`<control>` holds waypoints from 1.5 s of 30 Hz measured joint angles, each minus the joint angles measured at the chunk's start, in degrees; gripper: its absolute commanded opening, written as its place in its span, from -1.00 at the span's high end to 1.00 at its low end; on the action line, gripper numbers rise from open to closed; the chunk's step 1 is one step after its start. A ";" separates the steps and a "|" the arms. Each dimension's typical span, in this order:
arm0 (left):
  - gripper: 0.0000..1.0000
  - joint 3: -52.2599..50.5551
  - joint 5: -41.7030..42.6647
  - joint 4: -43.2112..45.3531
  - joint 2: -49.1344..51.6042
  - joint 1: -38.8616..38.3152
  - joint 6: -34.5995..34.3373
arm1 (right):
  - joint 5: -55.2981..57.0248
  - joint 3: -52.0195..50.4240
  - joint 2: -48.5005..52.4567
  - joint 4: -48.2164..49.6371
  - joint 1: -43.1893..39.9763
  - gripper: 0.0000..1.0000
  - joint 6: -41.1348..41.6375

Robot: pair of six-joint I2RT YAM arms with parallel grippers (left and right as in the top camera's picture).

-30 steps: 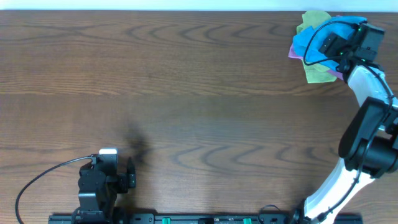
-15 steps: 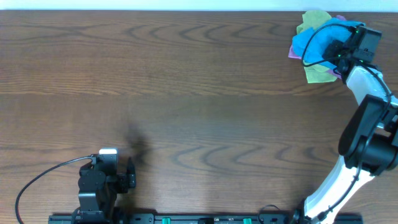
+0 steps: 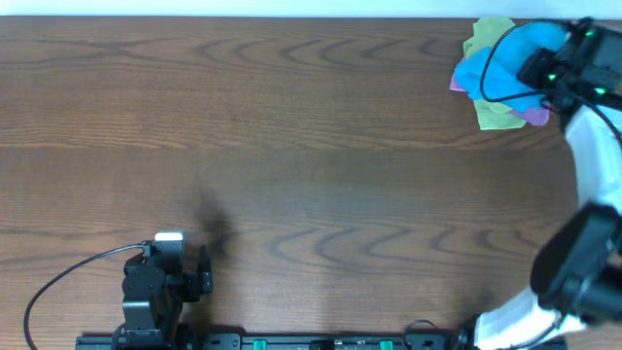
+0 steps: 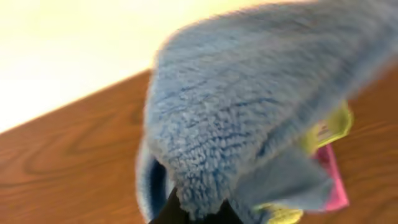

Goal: Fold the cloth
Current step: 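Grasp the blue cloth with the right gripper and pull it leftward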

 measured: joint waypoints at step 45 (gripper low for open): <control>-0.91 0.00 0.00 0.00 0.00 0.00 -0.02 | 0.68 0.63 -21.57 -52.00 35.80 0.97 -8.98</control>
